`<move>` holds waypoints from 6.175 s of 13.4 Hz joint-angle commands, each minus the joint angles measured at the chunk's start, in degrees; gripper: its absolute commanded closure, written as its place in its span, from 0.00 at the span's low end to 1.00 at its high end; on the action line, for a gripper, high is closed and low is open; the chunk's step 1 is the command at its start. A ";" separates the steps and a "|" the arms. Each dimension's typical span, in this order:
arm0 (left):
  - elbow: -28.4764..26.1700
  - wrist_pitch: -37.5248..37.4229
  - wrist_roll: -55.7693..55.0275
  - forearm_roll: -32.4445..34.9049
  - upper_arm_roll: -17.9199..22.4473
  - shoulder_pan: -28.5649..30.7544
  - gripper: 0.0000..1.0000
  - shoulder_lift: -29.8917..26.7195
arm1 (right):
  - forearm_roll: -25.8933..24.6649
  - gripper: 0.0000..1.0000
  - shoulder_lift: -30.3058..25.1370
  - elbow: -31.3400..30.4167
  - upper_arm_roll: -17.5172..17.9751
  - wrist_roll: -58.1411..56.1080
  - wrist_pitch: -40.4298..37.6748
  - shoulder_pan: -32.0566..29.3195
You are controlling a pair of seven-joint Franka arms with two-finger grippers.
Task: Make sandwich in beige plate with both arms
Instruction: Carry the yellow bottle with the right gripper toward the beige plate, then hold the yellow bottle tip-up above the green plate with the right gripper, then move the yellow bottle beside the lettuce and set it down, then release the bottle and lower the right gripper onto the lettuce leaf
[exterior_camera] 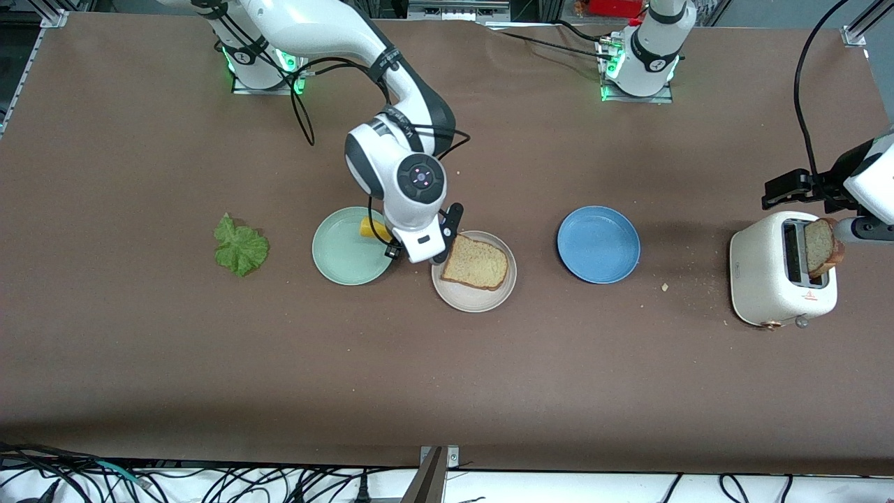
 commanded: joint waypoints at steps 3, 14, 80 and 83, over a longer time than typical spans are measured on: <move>0.57 -0.94 0.17 -1.50 0.16 0.26 0.00 -0.40 | -7.30 1.00 0.17 1.36 -1.12 3.25 -4.87 4.32; 0.57 -0.94 0.17 -1.50 0.16 0.17 0.00 -0.40 | -13.14 1.00 -3.07 2.94 -1.82 -0.06 -4.61 5.49; 0.57 -0.86 -0.36 -1.50 -0.01 0.08 0.00 -0.40 | 33.41 0.01 -0.18 -15.34 -13.76 -64.28 -5.22 -36.83; 0.57 -0.86 -0.27 -1.50 -0.01 0.08 0.00 -0.40 | 29.71 0.01 0.00 -16.04 -21.22 -58.99 -0.93 -29.01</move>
